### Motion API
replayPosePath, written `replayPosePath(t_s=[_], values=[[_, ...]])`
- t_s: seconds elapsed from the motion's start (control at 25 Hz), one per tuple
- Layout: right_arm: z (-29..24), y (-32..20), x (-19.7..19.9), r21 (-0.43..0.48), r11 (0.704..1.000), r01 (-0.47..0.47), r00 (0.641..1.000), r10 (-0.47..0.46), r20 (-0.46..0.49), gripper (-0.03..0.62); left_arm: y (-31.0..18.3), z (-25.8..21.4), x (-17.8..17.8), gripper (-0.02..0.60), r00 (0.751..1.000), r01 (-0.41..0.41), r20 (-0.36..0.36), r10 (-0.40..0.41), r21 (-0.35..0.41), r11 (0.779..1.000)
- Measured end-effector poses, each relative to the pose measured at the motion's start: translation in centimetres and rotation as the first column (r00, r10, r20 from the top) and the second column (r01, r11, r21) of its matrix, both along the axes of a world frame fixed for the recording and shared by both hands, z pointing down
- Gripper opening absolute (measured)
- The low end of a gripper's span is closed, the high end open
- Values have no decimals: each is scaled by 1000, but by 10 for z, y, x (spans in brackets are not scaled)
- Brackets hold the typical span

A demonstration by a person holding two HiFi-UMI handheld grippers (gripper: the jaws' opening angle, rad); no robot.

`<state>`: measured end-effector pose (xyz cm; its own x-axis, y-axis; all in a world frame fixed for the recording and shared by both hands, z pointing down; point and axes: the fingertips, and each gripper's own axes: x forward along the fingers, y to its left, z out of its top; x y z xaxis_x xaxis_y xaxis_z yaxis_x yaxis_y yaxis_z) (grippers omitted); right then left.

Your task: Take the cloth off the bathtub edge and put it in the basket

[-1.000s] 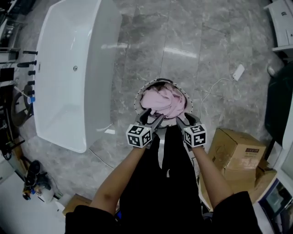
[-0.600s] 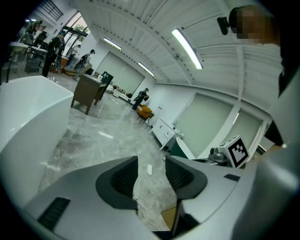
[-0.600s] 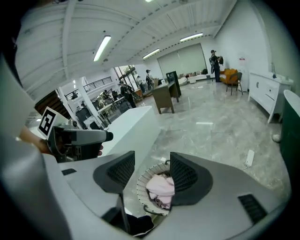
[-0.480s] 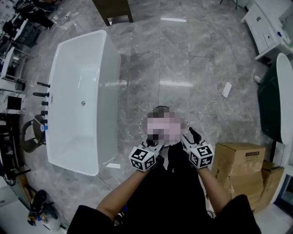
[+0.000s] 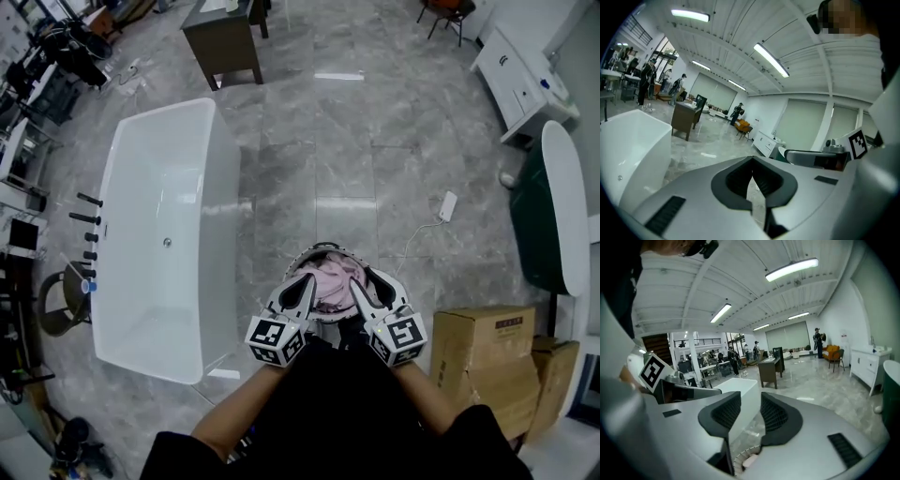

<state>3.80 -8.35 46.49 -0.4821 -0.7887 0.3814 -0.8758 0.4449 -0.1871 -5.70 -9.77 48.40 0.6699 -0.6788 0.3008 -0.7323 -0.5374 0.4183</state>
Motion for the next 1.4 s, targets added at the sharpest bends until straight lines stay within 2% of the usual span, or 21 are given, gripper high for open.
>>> replayPosePath(t_s=[0.04, 0.08, 0.24, 0.4, 0.48, 0.64, 0.8, 1.04, 1.4], values=[[-6, 1, -3, 34, 999, 4, 1000, -3, -17, 116, 2, -7, -4, 14, 1000, 8, 3, -8, 23, 1000], [-12, 3, -6, 58, 998, 1, 1000, 0, -16, 91, 5, -13, -8, 15, 1000, 14, 5, -14, 44, 999], [-32, 15, -18, 72, 997, -19, 997, 14, 74, 38, 21, -31, -13, 15, 1000, 12, -4, -12, 100, 995], [-44, 25, -23, 105, 993, -49, 997, 42, 65, 34, 30, -34, -16, 15, 1000, 16, -24, -13, 99, 995], [-47, 29, -18, 109, 991, -82, 996, 77, 49, 34, 30, -40, -18, 15, 999, 36, -33, -32, 131, 991], [-49, 37, -8, 103, 987, -122, 991, 127, -43, 31, 32, -58, -18, 15, 998, 55, -18, -53, 210, 976], [-46, 48, 0, 114, 985, -129, 986, 140, -93, 31, 36, -63, -8, 15, 999, 26, -29, -21, 208, 978], [-44, 67, 17, 130, 974, -186, 977, 197, -77, 31, 48, -55, 6, 15, 999, -33, 9, 32, 209, 977], [-56, 65, 28, 172, 963, -207, 973, 221, -68, 29, 57, -48, 24, 15, 996, -85, 25, 82, 198, 976]])
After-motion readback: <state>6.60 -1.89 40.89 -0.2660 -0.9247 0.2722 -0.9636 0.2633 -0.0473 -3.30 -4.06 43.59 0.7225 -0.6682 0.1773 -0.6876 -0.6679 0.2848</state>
